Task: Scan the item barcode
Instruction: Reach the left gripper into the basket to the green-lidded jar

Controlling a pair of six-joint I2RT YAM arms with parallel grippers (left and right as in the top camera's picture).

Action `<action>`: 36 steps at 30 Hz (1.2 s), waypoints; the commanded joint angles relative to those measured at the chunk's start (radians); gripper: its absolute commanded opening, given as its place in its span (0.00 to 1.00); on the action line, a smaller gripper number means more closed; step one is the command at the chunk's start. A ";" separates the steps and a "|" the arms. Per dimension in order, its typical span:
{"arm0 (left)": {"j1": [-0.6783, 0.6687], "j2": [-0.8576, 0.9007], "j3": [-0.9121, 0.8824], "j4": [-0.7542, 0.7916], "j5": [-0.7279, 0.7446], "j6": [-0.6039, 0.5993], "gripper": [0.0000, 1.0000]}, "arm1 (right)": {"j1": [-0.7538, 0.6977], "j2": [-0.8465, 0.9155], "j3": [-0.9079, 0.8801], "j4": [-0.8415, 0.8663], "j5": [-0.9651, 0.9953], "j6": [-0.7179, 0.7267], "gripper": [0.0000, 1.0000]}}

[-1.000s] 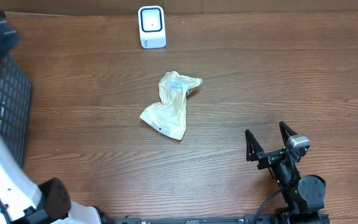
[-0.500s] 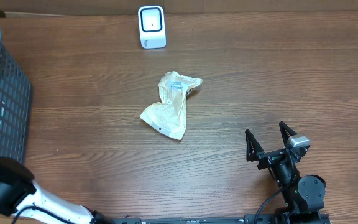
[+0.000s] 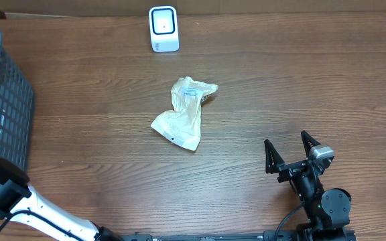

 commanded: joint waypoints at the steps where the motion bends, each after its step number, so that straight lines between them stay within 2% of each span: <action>1: -0.006 0.046 -0.050 0.020 -0.024 0.019 0.97 | -0.003 -0.003 -0.011 0.005 -0.002 -0.002 1.00; 10: -0.005 0.055 -0.297 0.193 -0.048 0.019 0.97 | -0.003 -0.003 -0.011 0.005 -0.002 -0.002 1.00; 17: -0.006 0.055 -0.418 0.336 -0.058 0.019 0.97 | -0.003 -0.003 -0.011 0.005 -0.002 -0.002 1.00; 20: -0.006 0.056 -0.447 0.369 -0.058 0.019 0.89 | -0.003 -0.003 -0.011 0.005 -0.002 -0.002 1.00; 26: -0.006 0.056 -0.461 0.380 -0.058 0.019 0.80 | -0.003 -0.003 -0.011 0.005 -0.002 -0.002 1.00; 28: -0.006 0.056 -0.461 0.381 -0.058 0.019 0.71 | -0.003 -0.003 -0.011 0.005 -0.002 -0.002 1.00; 36: -0.007 0.042 -0.401 0.340 -0.058 0.020 0.59 | -0.003 -0.003 -0.011 0.005 -0.002 -0.002 1.00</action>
